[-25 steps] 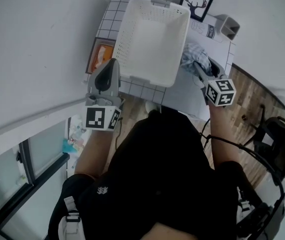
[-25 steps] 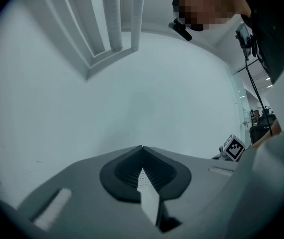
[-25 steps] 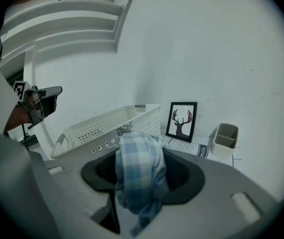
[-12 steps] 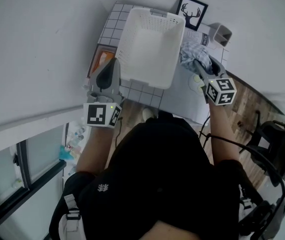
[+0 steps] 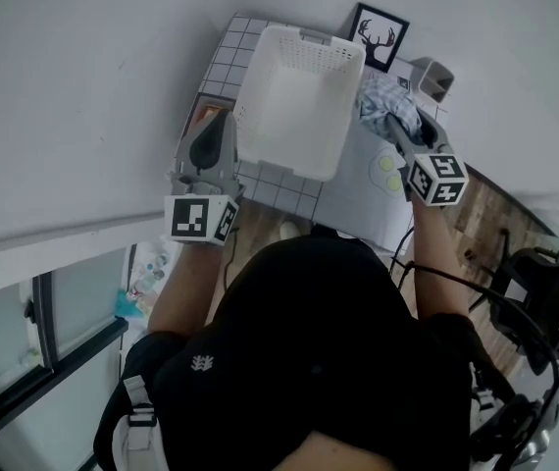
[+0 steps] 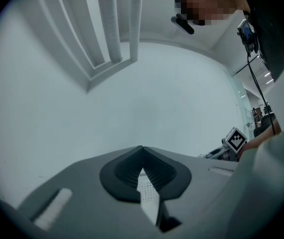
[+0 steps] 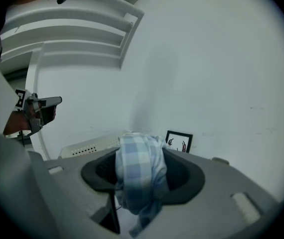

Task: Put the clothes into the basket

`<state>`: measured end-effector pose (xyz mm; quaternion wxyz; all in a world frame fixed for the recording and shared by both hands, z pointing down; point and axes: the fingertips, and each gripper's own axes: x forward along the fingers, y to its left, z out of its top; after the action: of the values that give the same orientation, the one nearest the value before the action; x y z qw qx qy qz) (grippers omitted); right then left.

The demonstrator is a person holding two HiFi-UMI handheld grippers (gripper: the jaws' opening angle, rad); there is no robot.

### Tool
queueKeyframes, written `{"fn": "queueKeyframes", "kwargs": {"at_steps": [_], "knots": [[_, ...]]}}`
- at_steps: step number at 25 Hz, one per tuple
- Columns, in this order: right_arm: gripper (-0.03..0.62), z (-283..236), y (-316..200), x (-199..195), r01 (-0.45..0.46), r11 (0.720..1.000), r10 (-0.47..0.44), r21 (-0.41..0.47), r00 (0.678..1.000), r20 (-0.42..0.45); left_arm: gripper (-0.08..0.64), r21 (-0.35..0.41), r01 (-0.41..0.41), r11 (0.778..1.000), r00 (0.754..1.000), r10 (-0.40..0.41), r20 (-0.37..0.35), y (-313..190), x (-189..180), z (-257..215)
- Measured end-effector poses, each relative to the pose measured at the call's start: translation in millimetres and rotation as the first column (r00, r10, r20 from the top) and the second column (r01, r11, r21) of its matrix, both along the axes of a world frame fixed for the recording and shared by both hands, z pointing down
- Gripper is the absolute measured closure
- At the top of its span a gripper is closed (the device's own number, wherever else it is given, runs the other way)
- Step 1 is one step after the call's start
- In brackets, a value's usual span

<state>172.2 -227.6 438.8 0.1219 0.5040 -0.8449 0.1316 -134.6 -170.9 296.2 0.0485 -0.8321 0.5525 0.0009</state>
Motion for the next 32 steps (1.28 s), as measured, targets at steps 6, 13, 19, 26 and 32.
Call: {"fn": "queueKeyframes", "kwargs": {"at_steps": [6,13,19,26,32], "knots": [[0.37,-30.0,-4.5,-5.0,0.004,0.998,-0.004,0.065,1.0,-0.005,0.554,0.035,-0.015,0.999,1.0,0.015,0.002,-5.4,8.6,-18.9],[0.37,-49.3,-10.9,-7.6,0.014,0.995,-0.014,0.098,1.0,-0.001,0.554,0.047,0.004,0.999,1.0,-0.003,-0.009,-10.6,4.9,-24.2],[0.371,-57.5,-15.1,-8.8,0.022,0.993,-0.021,0.115,1.0,-0.004,0.554,0.063,0.025,0.998,1.0,-0.024,-0.015,-10.1,-1.6,-29.0],[0.37,-63.7,-20.4,-24.7,0.054,0.99,-0.054,0.127,0.999,-0.001,0.554,0.063,0.06,0.996,0.998,-0.058,-0.03,-5.6,-17.6,-31.7],[0.37,-67.9,-22.2,-48.4,0.099,0.985,-0.101,0.141,0.995,0.004,0.554,0.066,0.097,0.993,0.995,-0.096,-0.023,3.8,-34.3,-33.4]]}}
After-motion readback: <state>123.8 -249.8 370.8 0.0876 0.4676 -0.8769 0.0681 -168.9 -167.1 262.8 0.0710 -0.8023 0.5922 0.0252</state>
